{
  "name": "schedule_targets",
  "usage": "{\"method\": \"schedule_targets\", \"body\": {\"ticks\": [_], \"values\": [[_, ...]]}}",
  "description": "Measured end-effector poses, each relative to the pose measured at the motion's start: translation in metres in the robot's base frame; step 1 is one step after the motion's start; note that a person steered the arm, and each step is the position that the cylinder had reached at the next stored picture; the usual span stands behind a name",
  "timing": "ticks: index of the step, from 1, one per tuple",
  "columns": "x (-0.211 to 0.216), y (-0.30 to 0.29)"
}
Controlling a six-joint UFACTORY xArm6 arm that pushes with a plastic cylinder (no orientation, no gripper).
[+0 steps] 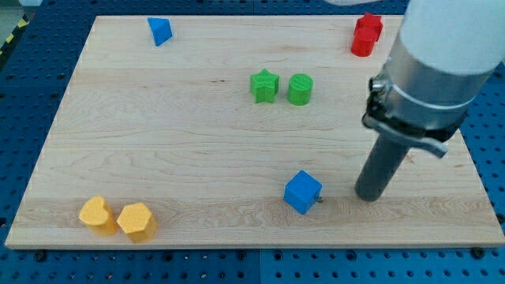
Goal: Move blue cube up and left a bit
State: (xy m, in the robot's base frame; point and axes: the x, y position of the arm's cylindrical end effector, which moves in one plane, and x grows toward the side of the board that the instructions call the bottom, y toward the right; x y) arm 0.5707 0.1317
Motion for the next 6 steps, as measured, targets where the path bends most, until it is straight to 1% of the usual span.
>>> {"method": "schedule_targets", "body": {"ticks": [2,6], "values": [[0.024,-0.068],[-0.04,-0.087]]}}
